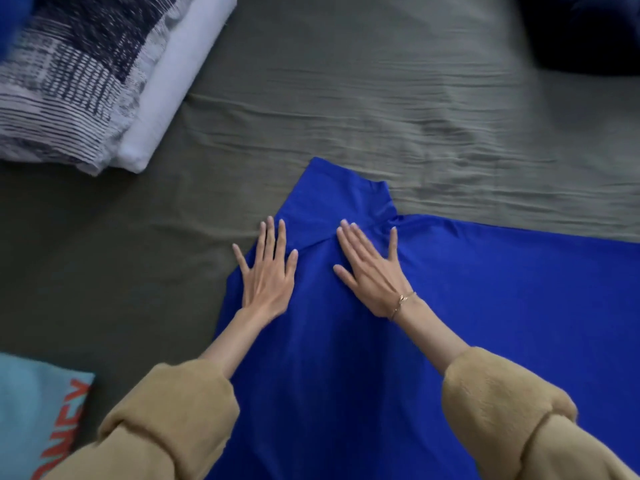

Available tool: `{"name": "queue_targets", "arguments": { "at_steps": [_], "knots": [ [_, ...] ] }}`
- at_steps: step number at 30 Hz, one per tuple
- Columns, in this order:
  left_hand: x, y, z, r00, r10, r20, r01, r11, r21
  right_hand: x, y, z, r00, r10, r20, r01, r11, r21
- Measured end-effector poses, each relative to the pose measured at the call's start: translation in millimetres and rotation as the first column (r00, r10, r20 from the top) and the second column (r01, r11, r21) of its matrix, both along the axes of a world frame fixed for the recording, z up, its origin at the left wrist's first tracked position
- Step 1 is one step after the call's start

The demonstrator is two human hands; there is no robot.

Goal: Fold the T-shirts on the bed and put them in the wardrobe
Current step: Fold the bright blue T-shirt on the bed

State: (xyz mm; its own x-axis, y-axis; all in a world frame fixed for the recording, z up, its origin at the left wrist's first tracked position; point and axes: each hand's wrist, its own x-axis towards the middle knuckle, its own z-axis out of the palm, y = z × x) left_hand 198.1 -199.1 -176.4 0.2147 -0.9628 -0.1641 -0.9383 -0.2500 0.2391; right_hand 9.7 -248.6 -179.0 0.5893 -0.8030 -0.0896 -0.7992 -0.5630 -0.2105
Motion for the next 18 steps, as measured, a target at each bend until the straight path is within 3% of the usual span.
{"name": "queue_targets", "arguments": {
  "at_steps": [4,11,18],
  "knots": [
    [9.3,57.1,1.4,0.999,-0.025,0.038,0.024,1.0,0.019,21.2,77.4,-3.4,0.959,0.283,-0.001,-0.283,0.959,-0.023],
    [13.2,150.6,9.5,0.997,-0.045,0.066,0.042,0.998,0.054,22.8,169.3,-6.6,0.902,0.429,-0.042,-0.43,0.903,0.003],
    [12.9,248.8,2.9,0.995,-0.021,0.098,0.01,0.993,0.117,9.5,267.0,-14.8,0.776,0.631,0.007,-0.625,0.77,-0.13]
  ]
}}
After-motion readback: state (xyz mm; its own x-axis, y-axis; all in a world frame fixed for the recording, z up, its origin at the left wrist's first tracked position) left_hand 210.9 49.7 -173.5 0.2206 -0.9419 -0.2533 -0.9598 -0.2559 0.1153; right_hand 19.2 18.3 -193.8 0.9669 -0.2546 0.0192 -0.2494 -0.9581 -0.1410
